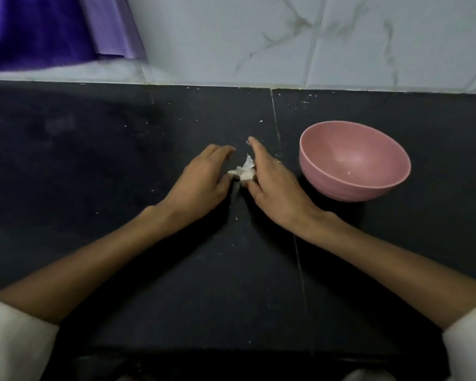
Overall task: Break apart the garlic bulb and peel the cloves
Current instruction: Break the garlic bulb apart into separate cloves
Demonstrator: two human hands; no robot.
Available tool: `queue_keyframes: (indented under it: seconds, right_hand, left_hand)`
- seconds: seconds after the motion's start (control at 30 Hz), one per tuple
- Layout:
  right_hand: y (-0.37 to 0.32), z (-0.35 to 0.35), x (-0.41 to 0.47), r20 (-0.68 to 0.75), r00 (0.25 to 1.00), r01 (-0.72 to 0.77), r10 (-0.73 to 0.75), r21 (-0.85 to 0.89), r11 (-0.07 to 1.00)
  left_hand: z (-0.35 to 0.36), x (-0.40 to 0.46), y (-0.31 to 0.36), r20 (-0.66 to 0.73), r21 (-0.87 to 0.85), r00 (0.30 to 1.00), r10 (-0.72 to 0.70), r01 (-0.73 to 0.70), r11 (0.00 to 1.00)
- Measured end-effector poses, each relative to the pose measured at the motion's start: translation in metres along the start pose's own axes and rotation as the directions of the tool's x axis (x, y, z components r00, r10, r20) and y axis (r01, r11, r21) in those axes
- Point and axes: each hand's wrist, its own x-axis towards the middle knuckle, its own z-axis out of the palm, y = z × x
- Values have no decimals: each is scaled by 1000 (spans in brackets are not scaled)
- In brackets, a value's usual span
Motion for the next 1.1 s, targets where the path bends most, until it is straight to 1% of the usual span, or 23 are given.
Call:
queue_keyframes:
  seconds: [0.13,0.3,0.4,0.57,0.73,0.9,0.93,1.1]
  right_hand:
    - [8,-3,-4,-54,996,77,-76,9,997]
    - [6,-5,-12,-48,992,114,-113,26,993]
    - [5,-5,-13,-57,985,165,-162,49,985]
    - [14,-4,-12,-140,960,256,-243,88,963]
    - [17,-4,-13,-174,959,249,-224,138,959]
    - [16,-8,-17,-242,957,226,-160,275,935]
    - [16,-9,-18,-252,953,234,-166,271,934]
    - [15,-8,-21,-244,939,280,-243,130,951]
  left_hand:
    - [8,-2,1,-54,43,998,30,-28,999]
    - [8,-9,3,-81,57,995,60,-55,997]
    - [7,-14,5,-101,37,990,99,-95,995]
    - [3,-14,3,-122,-15,983,134,-137,990]
    - [1,-16,1,-142,-73,984,107,-118,990]
    - [1,-17,3,-141,-105,985,100,-116,988]
    - [1,-17,3,-143,-101,985,98,-113,988]
    - [-1,-17,2,-142,-60,981,132,-142,988]
